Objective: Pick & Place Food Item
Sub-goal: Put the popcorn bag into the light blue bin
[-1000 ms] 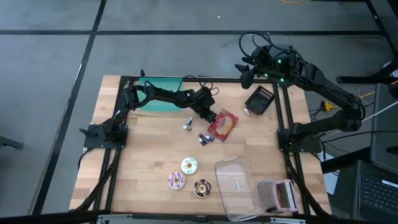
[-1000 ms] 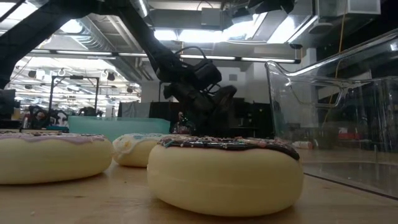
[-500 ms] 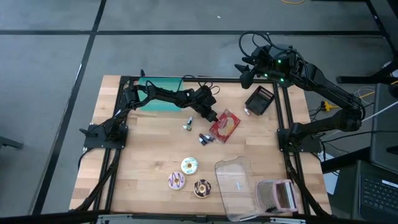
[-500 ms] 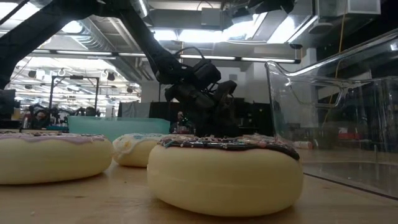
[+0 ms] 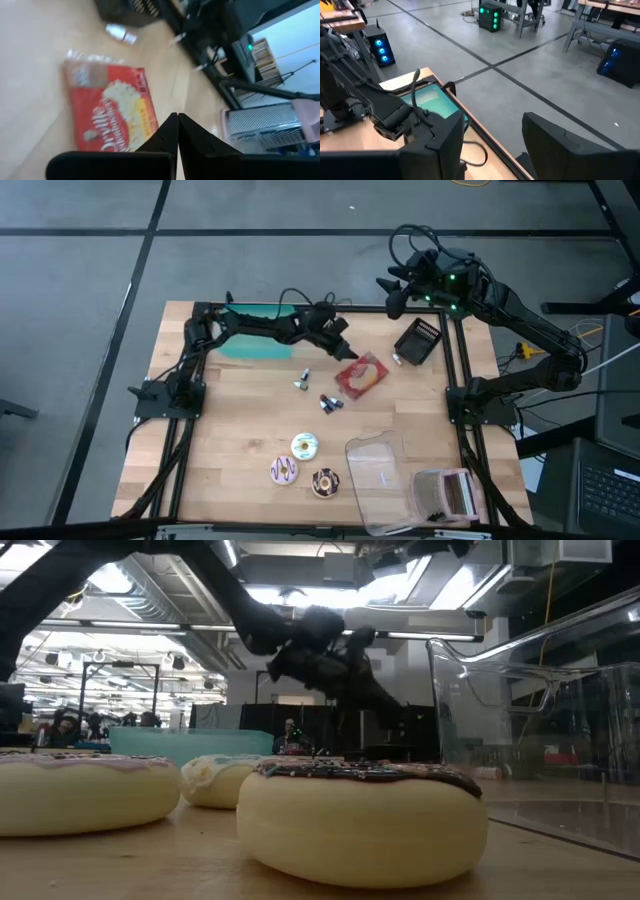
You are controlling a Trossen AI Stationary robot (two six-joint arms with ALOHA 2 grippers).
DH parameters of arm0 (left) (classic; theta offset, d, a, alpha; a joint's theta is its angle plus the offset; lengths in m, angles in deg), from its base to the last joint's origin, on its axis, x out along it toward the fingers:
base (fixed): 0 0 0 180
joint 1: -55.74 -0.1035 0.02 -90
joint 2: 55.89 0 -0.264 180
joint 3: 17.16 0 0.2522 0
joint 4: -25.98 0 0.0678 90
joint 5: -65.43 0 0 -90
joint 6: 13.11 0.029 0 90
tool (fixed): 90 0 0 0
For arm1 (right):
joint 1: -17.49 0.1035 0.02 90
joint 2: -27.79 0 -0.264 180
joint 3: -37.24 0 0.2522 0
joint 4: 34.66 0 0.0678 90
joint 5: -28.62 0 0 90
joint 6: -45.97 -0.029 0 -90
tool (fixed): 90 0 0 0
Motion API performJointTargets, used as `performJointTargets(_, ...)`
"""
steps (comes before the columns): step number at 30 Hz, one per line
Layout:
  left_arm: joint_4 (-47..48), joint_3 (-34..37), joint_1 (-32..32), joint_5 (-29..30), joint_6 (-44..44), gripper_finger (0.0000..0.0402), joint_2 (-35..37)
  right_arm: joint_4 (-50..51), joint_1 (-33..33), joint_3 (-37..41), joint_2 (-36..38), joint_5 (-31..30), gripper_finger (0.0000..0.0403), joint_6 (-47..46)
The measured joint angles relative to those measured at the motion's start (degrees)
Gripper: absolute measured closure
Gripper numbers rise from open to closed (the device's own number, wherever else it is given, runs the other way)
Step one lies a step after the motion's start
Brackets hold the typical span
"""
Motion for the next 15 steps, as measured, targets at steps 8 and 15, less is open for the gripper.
performJointTargets(8,0.84,-0.10,-2.33,-0.06,0.72,0.0399,3.83,-1.76,0.01,0.00,0.00,0.02,0.0204,0.40)
performJointTargets(15,16.93,-0.09,-1.73,1.49,0.99,0.0328,3.78,-2.27,0.01,0.00,0.00,0.47,0.0204,0.20)
